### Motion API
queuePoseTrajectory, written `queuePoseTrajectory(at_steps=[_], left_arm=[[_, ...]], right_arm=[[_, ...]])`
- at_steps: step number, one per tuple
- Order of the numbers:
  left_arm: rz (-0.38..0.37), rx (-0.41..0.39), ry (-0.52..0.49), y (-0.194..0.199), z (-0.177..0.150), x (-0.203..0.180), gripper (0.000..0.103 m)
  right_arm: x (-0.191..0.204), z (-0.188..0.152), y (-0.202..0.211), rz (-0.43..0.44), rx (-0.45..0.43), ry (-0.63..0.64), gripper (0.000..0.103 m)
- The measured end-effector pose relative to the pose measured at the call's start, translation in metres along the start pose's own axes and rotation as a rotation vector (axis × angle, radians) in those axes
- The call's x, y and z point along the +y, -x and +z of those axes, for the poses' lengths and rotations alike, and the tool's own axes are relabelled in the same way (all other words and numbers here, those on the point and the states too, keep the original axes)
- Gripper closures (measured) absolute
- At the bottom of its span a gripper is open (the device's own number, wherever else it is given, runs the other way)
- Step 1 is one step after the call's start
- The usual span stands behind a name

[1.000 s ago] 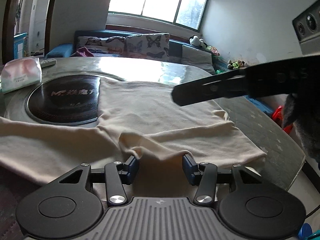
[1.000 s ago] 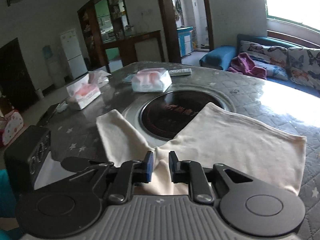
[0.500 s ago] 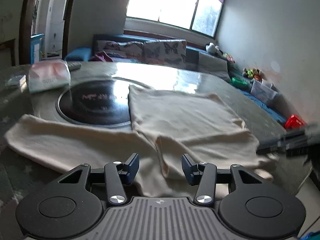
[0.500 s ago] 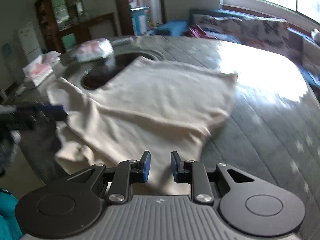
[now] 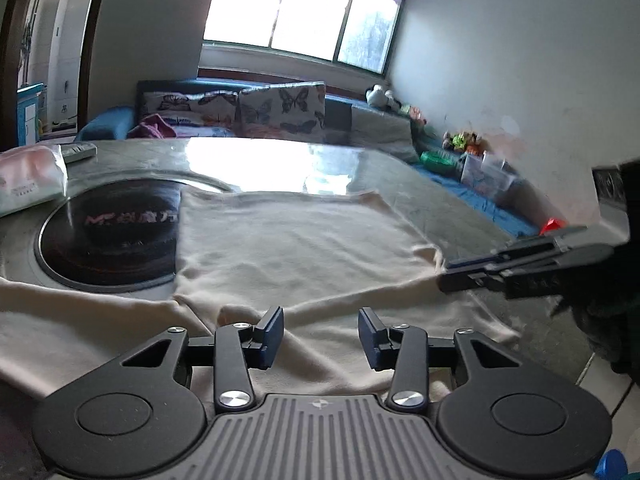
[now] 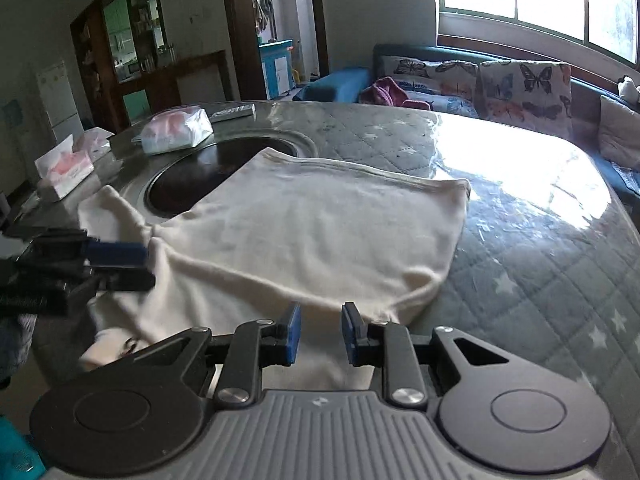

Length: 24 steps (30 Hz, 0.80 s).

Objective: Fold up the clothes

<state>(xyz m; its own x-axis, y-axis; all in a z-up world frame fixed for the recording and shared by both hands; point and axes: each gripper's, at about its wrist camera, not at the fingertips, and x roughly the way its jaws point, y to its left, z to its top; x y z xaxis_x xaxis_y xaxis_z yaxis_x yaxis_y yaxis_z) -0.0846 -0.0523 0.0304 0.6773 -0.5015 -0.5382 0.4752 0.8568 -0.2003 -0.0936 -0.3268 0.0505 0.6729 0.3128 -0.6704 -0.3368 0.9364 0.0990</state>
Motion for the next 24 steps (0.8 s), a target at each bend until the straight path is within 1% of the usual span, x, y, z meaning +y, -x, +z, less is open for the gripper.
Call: queuePoseTrajectory(at_steps=[1,2,3,4,6,7,11,13,16,19,21,24], left_arm=[[0.009,0.015,-0.001,-0.003,-0.002,0.0,0.065],[0.022,0.031,-0.002,-0.005,-0.003,0.0,0.066],[0.033,0.044,-0.003,-0.005,-0.005,0.002,0.069],[0.045,0.049,-0.003,-0.003,-0.007,0.004,0.075],[0.064,0.059,-0.002,0.003,-0.011,0.009,0.077],[0.068,0.06,0.003,0.006,-0.011,0.012,0.08],[0.093,0.045,0.005,0.015,-0.007,0.013,0.081],[0.063,0.023,0.005,0.014,-0.002,0.009,0.081],[0.038,0.004,-0.001,0.005,0.004,0.002,0.08],[0.054,0.016,0.026,-0.012,0.005,0.006,0.08],[0.075,0.038,0.038,-0.02,0.003,0.01,0.081],[0.084,0.046,0.027,-0.012,-0.001,0.015,0.081]], right_arm=[[0.0,-0.001,-0.004,-0.007,0.004,0.003,0.081],[-0.001,-0.002,-0.008,-0.013,0.009,0.006,0.081],[-0.001,-0.003,-0.011,-0.02,0.013,0.01,0.082],[-0.001,-0.004,-0.015,-0.026,0.018,0.013,0.082],[-0.001,-0.006,-0.017,-0.039,0.021,0.018,0.082],[-0.001,-0.006,-0.016,-0.045,0.021,0.02,0.082],[0.001,-0.006,-0.017,-0.052,0.022,0.037,0.082],[0.002,-0.005,-0.017,-0.056,0.02,0.04,0.081],[0.006,-0.005,-0.018,-0.06,0.019,0.052,0.08],[0.007,-0.006,-0.019,-0.064,0.019,0.058,0.08],[0.006,-0.006,-0.018,-0.065,0.02,0.055,0.08],[0.007,-0.005,-0.018,-0.069,0.023,0.062,0.08]])
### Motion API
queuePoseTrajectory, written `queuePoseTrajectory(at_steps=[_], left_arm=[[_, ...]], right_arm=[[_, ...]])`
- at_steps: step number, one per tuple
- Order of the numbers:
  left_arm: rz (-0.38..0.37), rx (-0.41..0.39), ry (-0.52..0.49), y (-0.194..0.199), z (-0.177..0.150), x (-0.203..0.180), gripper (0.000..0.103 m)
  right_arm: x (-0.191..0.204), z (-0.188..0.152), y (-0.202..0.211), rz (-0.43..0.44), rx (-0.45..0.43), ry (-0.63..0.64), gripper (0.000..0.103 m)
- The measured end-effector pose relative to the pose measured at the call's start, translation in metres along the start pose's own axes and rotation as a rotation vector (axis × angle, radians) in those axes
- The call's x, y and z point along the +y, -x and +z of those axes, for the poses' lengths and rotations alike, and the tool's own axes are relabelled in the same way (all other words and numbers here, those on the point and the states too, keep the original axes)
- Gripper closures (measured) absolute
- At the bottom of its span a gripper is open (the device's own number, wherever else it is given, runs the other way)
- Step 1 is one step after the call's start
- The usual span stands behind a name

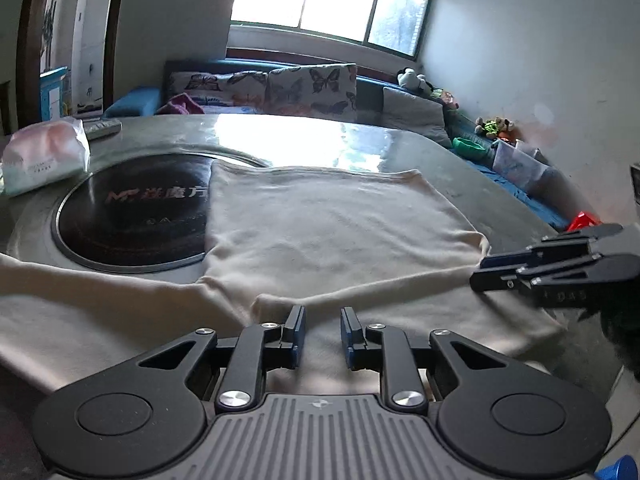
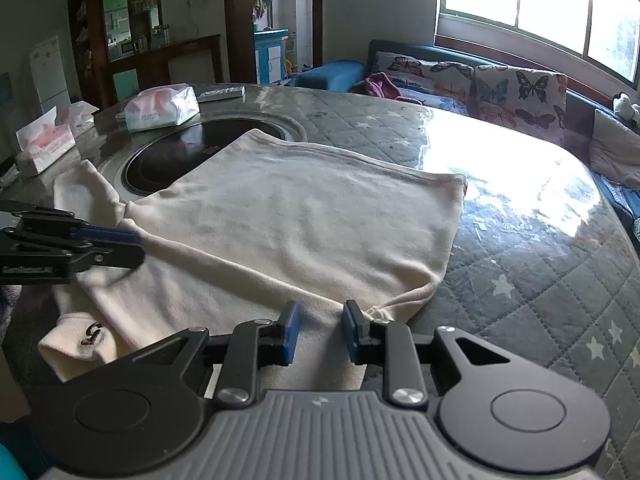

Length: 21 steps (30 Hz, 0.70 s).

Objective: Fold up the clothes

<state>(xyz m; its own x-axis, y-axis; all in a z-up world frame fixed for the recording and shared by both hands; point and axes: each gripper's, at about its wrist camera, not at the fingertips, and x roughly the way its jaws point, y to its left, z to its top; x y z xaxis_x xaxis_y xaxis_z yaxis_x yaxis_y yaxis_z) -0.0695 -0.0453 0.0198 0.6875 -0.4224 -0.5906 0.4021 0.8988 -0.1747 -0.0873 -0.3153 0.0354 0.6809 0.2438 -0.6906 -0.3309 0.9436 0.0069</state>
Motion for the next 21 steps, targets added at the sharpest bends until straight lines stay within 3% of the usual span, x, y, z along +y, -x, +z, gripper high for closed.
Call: queuePoseTrajectory(at_steps=[5,8,12,21], left_arm=[[0.024,-0.026,0.018,0.023,-0.004,0.015,0.081],[0.069,-0.039,0.051,0.035,-0.004,0.028,0.08],[0.164,-0.058,0.114,0.048,-0.003,0.052,0.079],[0.41,-0.09,0.278,0.069,-0.004,0.108,0.067]], right_arm=[[0.011,0.006,0.002,0.002,-0.013,0.039,0.079],[0.029,0.011,0.001,0.049,-0.014,0.085,0.078],[0.061,0.015,-0.005,0.121,0.003,0.169,0.078],[0.129,0.02,-0.014,0.237,-0.011,0.337,0.078]])
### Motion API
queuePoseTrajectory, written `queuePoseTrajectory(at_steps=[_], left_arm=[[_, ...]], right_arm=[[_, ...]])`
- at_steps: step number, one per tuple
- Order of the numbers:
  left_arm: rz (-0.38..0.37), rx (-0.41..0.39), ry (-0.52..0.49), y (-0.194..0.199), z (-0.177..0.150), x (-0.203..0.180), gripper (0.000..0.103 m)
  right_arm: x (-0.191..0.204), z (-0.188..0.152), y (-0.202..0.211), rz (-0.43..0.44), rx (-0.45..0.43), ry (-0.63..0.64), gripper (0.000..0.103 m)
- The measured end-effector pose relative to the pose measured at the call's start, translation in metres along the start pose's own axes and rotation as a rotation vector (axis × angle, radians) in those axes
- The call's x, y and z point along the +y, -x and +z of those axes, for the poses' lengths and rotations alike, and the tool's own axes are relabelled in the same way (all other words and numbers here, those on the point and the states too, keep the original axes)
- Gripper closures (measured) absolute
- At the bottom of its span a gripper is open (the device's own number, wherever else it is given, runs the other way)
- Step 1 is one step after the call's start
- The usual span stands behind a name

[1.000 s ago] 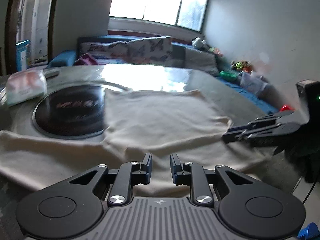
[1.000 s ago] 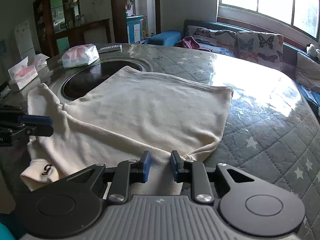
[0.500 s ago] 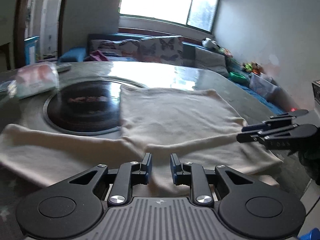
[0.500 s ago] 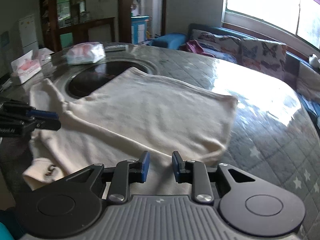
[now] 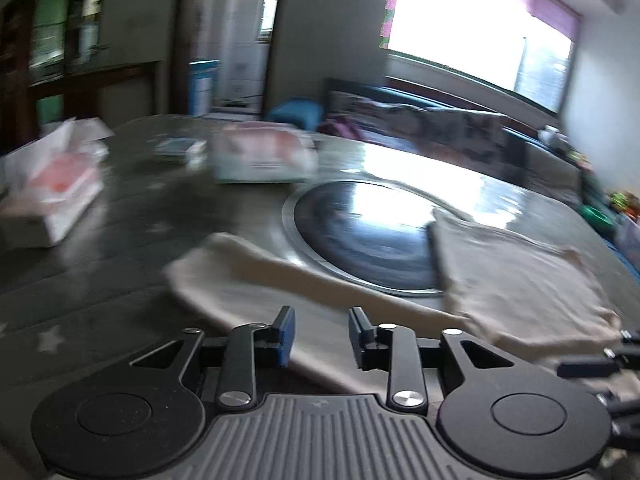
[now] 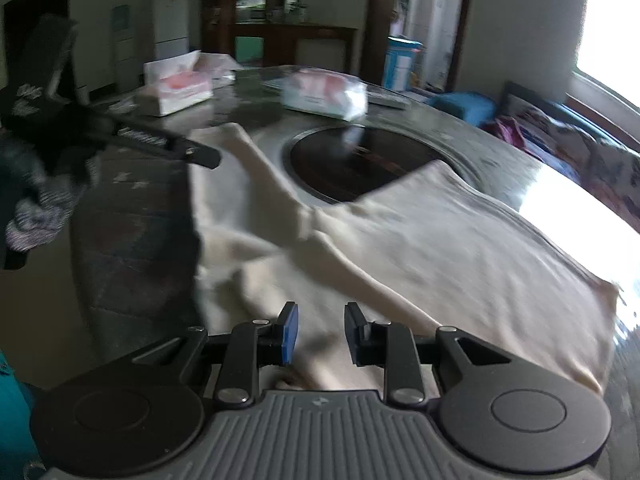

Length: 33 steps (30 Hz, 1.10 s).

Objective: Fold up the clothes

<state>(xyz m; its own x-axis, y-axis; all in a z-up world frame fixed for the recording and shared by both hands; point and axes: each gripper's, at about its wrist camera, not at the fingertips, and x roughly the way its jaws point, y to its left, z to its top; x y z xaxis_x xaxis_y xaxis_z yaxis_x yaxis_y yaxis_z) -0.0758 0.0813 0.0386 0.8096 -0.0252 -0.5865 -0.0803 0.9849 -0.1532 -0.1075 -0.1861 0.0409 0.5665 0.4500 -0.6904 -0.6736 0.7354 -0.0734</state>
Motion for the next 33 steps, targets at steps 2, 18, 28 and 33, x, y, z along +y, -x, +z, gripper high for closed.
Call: queuePoseTrajectory(at_steps=[2,18,28,33], left_arm=[[0.048,-0.003,0.021,-0.002,0.001,0.009,0.065],[0.259,-0.001,0.189,-0.033,0.013,0.051,0.064],[0.142,-0.084,0.187,-0.018,0.025,0.035,0.098],[-0.035,-0.152,0.12,0.012,0.04,-0.007,0.098]], right_arm=[[0.009,0.003,-0.005,0.018,0.0,0.021,0.078],[-0.004,0.005,0.022,-0.035,-0.058,-0.012,0.074],[-0.024,-0.011,0.052,-0.101,-0.104,-0.114,0.073],[-0.043,-0.024,0.068,-0.147,-0.127,-0.199,0.073]])
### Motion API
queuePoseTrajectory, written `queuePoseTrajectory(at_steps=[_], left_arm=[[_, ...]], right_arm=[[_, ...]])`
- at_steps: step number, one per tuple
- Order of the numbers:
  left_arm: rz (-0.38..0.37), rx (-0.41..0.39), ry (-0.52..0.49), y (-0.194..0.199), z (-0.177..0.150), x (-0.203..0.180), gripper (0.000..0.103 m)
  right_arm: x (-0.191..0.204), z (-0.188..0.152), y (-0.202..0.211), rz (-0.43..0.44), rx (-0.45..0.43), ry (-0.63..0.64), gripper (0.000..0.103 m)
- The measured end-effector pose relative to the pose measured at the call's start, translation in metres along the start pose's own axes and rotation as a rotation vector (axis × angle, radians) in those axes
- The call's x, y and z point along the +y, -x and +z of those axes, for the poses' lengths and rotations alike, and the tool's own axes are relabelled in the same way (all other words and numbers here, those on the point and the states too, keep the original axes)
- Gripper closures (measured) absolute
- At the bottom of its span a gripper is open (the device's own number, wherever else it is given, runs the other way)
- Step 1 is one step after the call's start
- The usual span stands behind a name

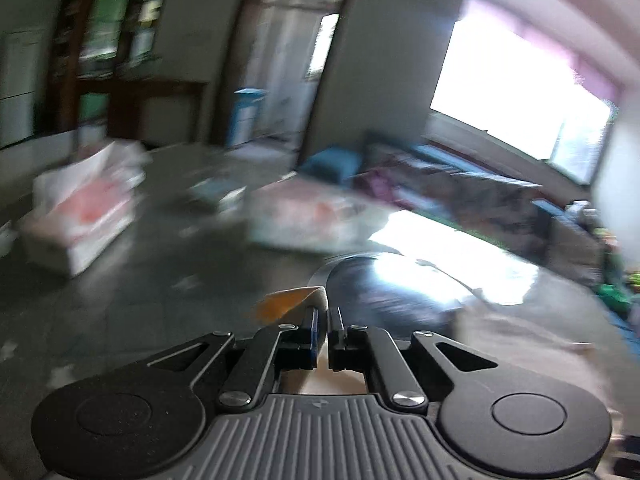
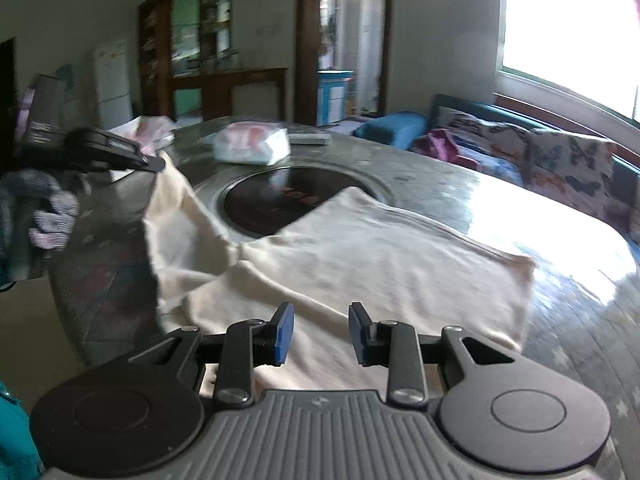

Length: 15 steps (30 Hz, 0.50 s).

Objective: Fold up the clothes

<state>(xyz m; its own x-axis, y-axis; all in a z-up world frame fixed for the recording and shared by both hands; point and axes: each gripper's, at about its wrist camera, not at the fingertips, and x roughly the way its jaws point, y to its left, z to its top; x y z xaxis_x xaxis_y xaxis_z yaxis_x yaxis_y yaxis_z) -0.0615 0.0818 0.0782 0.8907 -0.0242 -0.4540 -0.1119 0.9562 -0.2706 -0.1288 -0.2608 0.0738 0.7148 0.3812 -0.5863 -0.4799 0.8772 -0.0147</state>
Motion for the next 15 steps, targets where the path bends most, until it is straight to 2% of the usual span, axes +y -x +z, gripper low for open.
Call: queuePoseTrajectory(at_steps=[2,7,12,15], left_arm=[[-0.092,-0.012,-0.024,0.01,0.004,-0.022,0.098],[-0.312,0.015,-0.1,0.028,0.0,-0.081,0.098],[-0.493,0.08,-0.186,0.034,-0.021,-0.134,0.098],[-0.57,0.13,-0.238,0.029,-0.035,-0.16,0.098]], right_arm=[[-0.011,-0.005,0.005,-0.022,-0.005,-0.042,0.073],[-0.038,-0.019,0.019,-0.06,-0.014,-0.154,0.073],[-0.059,-0.036,0.032,-0.099,-0.025,-0.242,0.073],[-0.068,-0.045,0.037,-0.119,-0.025,-0.283,0.073]])
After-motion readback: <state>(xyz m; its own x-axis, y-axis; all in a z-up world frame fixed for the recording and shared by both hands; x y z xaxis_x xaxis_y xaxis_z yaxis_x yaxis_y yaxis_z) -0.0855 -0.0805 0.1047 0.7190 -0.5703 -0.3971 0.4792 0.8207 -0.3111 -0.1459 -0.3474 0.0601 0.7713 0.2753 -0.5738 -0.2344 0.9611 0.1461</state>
